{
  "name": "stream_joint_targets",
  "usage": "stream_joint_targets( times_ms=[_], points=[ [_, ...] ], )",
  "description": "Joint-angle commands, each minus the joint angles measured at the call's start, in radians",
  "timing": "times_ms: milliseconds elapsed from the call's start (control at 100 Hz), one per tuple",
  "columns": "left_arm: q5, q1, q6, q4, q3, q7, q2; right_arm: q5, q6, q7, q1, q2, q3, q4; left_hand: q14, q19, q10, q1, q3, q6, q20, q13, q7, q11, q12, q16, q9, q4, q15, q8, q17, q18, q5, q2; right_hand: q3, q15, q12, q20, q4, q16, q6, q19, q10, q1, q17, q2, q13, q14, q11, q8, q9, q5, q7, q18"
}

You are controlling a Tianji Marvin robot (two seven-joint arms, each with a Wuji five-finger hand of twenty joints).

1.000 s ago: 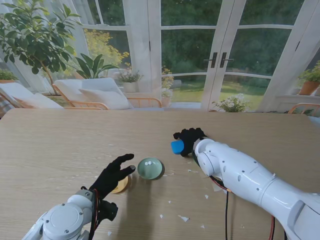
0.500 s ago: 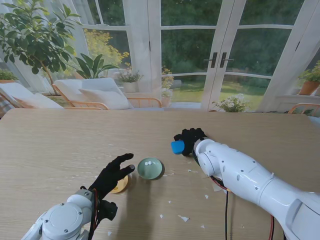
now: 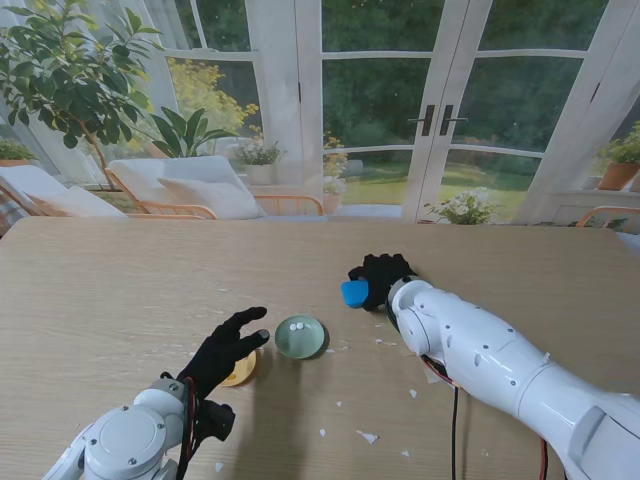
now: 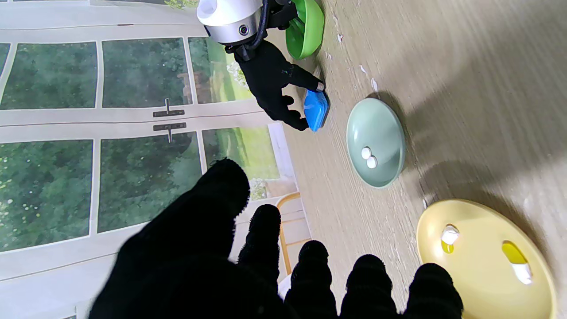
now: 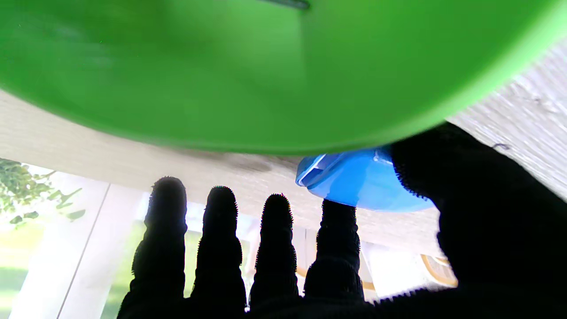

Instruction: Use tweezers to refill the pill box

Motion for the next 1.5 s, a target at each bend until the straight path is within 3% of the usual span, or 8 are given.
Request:
stream_joint_targets(
  times_ms=[0,380,520,820,900,1030,1230,1490],
  points=[
    [-0.002,0.004,0.004,-0.009,-0.001,-0.011,-0.005,-0.016,0.006,0.002,-0.021,0.004,0.007,-0.035,-0.018,-0.017,-0.005,0.01,-0.001,-0.009,-0.011,-0.013,0.015,0.006,0.005,0.01,-0.004,0.005,-0.001,0.01,0.0,-0.013,-0.009,-0.007,0.077,0.009,0.011,0.01,0.003,0.011,-0.108,0.027,-0.005,0.052,0.006,0.07,0.011,0.009,0.031,0.061,-0.029,0.107,0.206,-0.001],
    [-0.004,-0.001,0.018,-0.007,-0.005,-0.027,-0.002,-0.149,0.034,0.037,-0.181,0.059,0.205,-0.271,-0.011,-0.014,0.003,0.008,0.017,-0.001,-0.006,-0.011,0.023,0.014,0.017,0.019,-0.003,0.008,0.004,0.014,0.001,-0.007,-0.012,-0.038,0.065,0.007,0.017,0.009,0.006,0.011,-0.098,0.031,0.0,0.047,0.006,0.082,0.019,0.016,0.042,0.069,-0.029,0.037,0.319,0.003],
    [-0.026,-0.016,0.046,-0.003,-0.009,-0.024,-0.007,-0.224,0.037,0.073,-0.285,0.08,0.307,-0.408,0.012,0.0,0.042,-0.01,0.067,0.04,0.051,-0.009,0.072,0.085,0.13,0.077,0.014,0.002,0.016,0.046,-0.003,0.01,-0.01,-0.058,0.057,0.007,0.027,0.01,0.008,0.011,-0.098,0.033,0.001,0.049,0.009,0.086,0.027,0.02,0.056,0.067,-0.031,0.04,0.333,0.006],
    [-0.075,-0.07,0.094,0.013,-0.001,-0.074,-0.001,-0.377,0.025,0.12,-0.513,0.1,0.483,-0.704,0.085,0.108,0.115,-0.035,0.12,0.167,0.316,-0.015,0.148,0.305,0.219,0.373,0.07,-0.005,0.094,0.099,-0.038,0.065,-0.012,-0.095,0.04,0.003,0.04,0.014,0.011,0.01,-0.087,0.041,0.002,0.06,0.024,0.086,0.054,0.026,0.068,0.059,-0.006,0.043,0.346,0.012],
    [-0.111,-0.083,0.104,0.012,0.003,-0.074,-0.005,-0.409,0.015,0.126,-0.563,0.102,0.512,-0.772,0.114,0.162,0.139,-0.061,0.166,0.192,0.491,-0.008,0.189,0.388,0.192,0.517,0.102,-0.009,0.114,0.118,-0.059,0.095,-0.035,-0.124,0.035,0.001,0.042,0.014,0.011,0.009,-0.086,0.041,0.003,0.059,0.023,0.087,0.055,0.027,0.067,0.057,-0.004,0.044,0.346,0.013],
    [-0.173,-0.107,0.135,0.006,0.007,-0.097,-0.005,-0.45,0.001,0.134,-0.631,0.104,0.546,-0.863,0.154,0.225,0.178,-0.108,0.204,0.253,0.69,0.057,0.21,0.411,0.179,0.573,0.14,-0.013,0.126,0.13,-0.068,0.127,-0.041,-0.155,0.026,-0.002,0.044,0.015,0.012,0.009,-0.081,0.04,0.002,0.061,0.021,0.088,0.058,0.028,0.064,0.054,0.003,0.051,0.346,0.016],
    [-0.238,-0.145,0.197,0.003,0.024,-0.134,-0.004,-0.478,-0.002,0.156,-0.709,0.105,0.568,-0.956,0.171,0.232,0.194,-0.16,0.216,0.322,0.739,0.084,0.209,0.419,0.184,0.594,0.161,-0.019,0.134,0.14,-0.042,0.149,-0.042,-0.183,0.006,-0.012,0.048,0.015,0.015,0.008,-0.077,0.035,0.002,0.064,0.016,0.096,0.053,0.029,0.062,0.049,0.003,0.052,0.335,0.016],
    [-0.339,-0.183,0.283,0.009,0.044,-0.095,-0.031,-0.501,0.012,0.163,-0.759,0.105,0.572,-1.013,0.18,0.228,0.218,-0.237,0.265,0.377,0.776,0.099,0.146,0.424,0.185,0.601,0.167,-0.037,0.132,0.133,-0.025,0.16,-0.065,-0.245,-0.009,-0.017,0.047,0.017,0.019,0.011,-0.071,0.032,0.007,0.066,0.012,0.099,0.046,0.03,0.045,0.052,-0.002,0.049,0.321,0.013]
  ],
)
